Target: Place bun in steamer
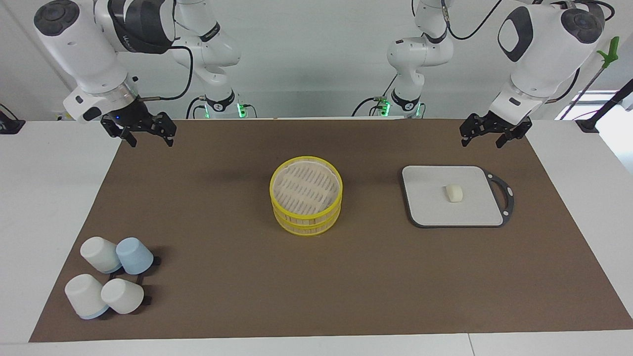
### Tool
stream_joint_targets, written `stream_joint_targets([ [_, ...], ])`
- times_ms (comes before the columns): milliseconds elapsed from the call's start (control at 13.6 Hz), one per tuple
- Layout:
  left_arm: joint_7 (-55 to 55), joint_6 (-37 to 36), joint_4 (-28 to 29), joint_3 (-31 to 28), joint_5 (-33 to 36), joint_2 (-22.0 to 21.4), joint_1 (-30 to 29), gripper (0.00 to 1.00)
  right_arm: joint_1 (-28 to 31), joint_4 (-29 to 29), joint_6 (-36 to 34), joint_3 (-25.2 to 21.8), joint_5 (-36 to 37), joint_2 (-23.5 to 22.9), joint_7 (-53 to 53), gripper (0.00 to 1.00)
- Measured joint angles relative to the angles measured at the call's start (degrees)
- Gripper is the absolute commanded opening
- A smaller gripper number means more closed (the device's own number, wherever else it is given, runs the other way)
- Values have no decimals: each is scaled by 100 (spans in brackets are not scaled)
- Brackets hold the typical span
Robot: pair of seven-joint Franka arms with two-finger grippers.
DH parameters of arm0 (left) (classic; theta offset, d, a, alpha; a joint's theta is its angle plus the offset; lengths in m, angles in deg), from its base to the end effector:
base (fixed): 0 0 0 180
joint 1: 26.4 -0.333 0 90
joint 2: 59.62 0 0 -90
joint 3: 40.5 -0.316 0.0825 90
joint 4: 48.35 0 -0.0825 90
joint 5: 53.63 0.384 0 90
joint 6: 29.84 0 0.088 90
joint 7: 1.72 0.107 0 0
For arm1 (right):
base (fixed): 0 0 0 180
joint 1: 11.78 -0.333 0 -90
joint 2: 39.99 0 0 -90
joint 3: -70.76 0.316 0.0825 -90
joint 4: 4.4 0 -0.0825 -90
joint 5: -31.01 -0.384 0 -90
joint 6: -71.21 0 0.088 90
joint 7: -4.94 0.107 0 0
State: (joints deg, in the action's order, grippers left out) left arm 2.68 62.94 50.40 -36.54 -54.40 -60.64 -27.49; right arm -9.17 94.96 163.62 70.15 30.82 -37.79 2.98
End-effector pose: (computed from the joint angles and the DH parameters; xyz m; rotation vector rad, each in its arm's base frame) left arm 0.5462 -0.0290 0.5663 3.1192 -0.1961 -0.1349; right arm 0.5396 -0.0301 0.5720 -3.1313 0.0348 0.1295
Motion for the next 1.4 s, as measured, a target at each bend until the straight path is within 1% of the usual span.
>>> stream_joint_targets([
  [74,-20,211,220,-18,0,-72,-12,100,-6,0,0,15,-2,0,27,99],
  [147,-25,572,518,-41,0,-172,-26,100,-34,1,0,57,-16,-1,149,99],
  [221,-25,964,843,-51,0,-275,-55,100,-156,1,5,129,-32,-6,463,98],
  [294,-24,1211,1114,-53,0,-347,-102,100,-410,2,51,188,-40,-26,890,98],
  [442,-20,1460,1442,-59,0,-367,-219,100,-1165,6,329,268,-50,-186,1832,97],
  [589,-19,1750,1698,-60,0,-311,-256,100,-1935,7,717,326,-60,-495,2700,96],
  [736,-23,2213,2102,-58,0,-262,-256,100,-2545,-87,985,337,-62,-830,3402,96],
  [883,-25,2669,2534,-59,0,-238,-256,100,-2974,-521,1012,335,-64,-1225,3934,95],
  [1031,-25,2935,2792,-59,0,-198,-263,100,-3313,-1056,1010,330,-65,-1658,4404,95],
  [1178,-25,3129,2873,-62,0,-96,-317,100,-3540,-1443,1010,322,-60,-2068,4669,93],
  [1399,-25,3525,2999,-67,0,172,-378,100,-3776,-1897,1053,306,-39,-2664,4964,92],
])
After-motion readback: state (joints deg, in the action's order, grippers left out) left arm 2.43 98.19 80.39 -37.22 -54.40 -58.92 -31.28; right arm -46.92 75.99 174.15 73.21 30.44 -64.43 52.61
